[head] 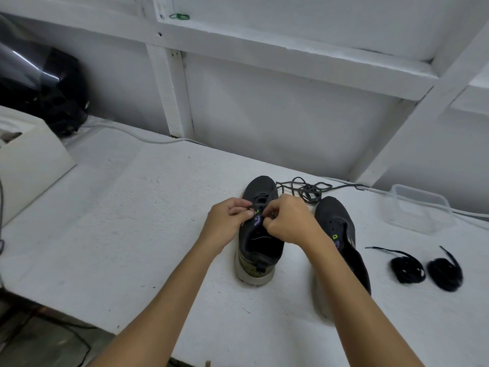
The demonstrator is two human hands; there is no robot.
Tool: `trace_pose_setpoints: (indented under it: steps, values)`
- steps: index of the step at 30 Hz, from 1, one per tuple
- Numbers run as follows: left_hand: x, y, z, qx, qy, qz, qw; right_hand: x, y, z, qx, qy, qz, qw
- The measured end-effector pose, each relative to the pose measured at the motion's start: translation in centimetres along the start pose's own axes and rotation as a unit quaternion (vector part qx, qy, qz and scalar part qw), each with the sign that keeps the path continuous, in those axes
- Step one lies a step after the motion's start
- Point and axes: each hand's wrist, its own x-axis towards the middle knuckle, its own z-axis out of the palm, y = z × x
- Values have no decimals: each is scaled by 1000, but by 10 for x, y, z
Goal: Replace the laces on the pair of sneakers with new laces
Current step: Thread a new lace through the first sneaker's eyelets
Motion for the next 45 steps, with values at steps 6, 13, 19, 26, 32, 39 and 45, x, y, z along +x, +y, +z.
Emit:
trace_pose_setpoints:
  steps: [6,13,19,26,32,39,45]
  values:
    - [0,1,0,62,5,31,998,1,4,13,63,19,36,997]
    - [4,5,-13,100,-12,35,994,-5,0,20,76,1,14,997]
    - [5,12,-13,130,-3,47,990,-5,1,27,125,12,20,992]
    - [6,24,-18,208,-21,51,977,-6,-5,35,158,37,35,986]
    - [7,24,-14,143,-30,-25,989,-3,-10,34,162,39,44,985]
    - [6,28,-8,-235,-18,-172,956,-10,-10,39,156,86,33,983]
    - [2,17,-6,-242,34,-144,959,-14,-2,35,330,82,70,938]
